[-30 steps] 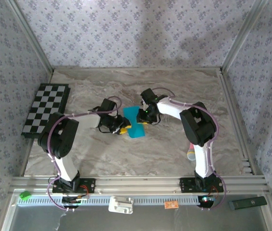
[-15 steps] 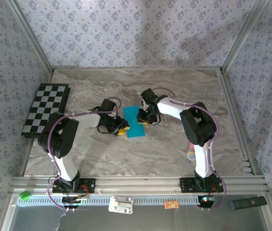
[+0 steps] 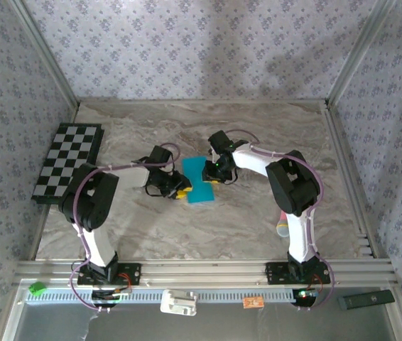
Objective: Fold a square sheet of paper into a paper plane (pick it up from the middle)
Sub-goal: Third fold the triangle at the center of the table.
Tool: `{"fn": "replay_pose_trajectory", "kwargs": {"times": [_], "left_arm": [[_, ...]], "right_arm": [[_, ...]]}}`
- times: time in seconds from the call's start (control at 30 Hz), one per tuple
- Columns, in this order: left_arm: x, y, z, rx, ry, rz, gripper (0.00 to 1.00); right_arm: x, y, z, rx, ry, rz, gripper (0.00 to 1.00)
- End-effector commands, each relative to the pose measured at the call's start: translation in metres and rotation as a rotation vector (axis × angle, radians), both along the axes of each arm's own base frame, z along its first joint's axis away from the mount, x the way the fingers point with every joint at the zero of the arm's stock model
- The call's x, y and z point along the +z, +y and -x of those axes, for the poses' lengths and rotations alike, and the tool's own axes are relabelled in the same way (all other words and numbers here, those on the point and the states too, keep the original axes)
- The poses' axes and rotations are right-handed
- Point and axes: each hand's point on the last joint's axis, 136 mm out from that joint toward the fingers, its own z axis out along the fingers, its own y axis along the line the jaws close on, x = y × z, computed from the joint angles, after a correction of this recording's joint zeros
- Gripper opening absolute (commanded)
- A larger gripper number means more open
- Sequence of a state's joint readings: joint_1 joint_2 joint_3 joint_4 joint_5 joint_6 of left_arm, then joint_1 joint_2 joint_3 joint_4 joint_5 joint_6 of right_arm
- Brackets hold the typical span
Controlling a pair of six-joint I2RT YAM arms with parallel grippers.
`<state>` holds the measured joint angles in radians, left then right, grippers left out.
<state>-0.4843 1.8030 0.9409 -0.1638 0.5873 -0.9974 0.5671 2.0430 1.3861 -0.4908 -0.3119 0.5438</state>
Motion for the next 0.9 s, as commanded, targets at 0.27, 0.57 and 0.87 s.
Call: {"fn": "replay_pose_trajectory", "kwargs": {"times": [0.27, 0.57, 0.87], "left_arm": [[0.024, -0.002, -0.022, 0.025, -0.064, 0.115, 0.28], [0.019, -0.001, -0.033, 0.043, -0.061, 0.125, 0.25], [0.015, -0.003, -0.036, 0.053, -0.05, 0.132, 0.2]], "right_arm": [[-0.034, -0.023, 0.014, -0.032, 0.078, 0.102, 0.28], [-0.03, -0.023, 0.011, -0.033, 0.063, 0.083, 0.29], [-0.008, -0.014, 0.003, -0.028, 0.009, 0.015, 0.33]]}}
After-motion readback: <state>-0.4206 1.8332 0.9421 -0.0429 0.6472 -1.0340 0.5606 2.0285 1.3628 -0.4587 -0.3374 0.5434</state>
